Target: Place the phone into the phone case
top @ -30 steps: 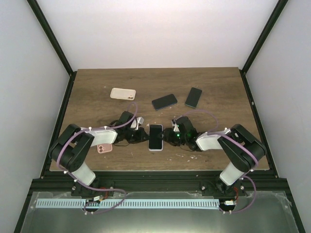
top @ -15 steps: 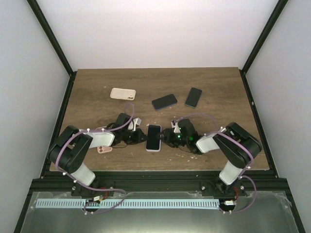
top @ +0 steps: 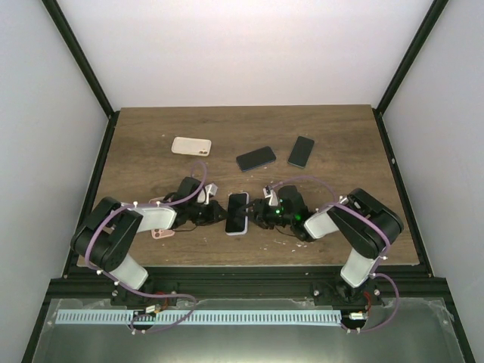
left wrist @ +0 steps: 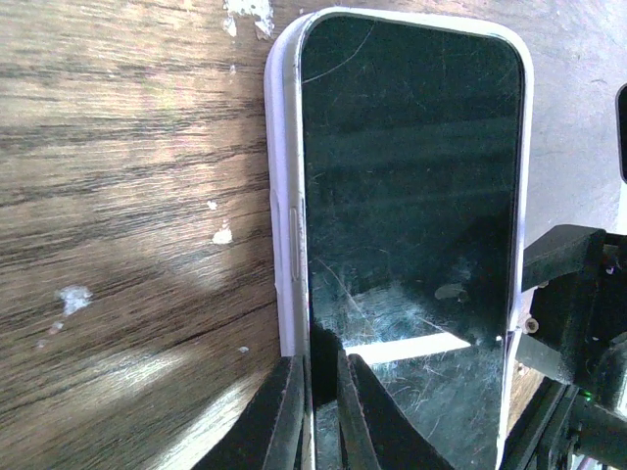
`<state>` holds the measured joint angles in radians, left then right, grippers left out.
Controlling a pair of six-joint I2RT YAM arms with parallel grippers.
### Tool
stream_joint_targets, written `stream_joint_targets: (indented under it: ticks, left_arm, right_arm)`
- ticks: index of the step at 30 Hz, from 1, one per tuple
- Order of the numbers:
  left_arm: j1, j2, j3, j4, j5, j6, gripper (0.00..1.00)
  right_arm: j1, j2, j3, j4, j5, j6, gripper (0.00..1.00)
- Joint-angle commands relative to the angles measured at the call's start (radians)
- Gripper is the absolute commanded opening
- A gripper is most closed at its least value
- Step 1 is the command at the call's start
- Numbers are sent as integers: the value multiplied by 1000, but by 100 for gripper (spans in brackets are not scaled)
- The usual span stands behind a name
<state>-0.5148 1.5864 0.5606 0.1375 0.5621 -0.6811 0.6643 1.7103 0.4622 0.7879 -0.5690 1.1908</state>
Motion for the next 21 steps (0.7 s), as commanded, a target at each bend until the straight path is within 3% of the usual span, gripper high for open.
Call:
stream_joint_targets:
  ticks: [1,6,16,21]
  left_arm:
    - [-21,13,-26,-34,17,-2,12]
    - [-19,10,-28,-28,30,-17,12]
    - [-6,-19,-26,-1,127,-70,13]
    - [33,-164,6,-109,145,-52,26]
  right_arm:
    - [26,4,41,14,-61,-23,49]
    - [26,5,71,-130,-19,-81,39]
    - [26,-7,89,-143,-32,-104,12]
    - [26,-105,81,-183,-18,-133,9]
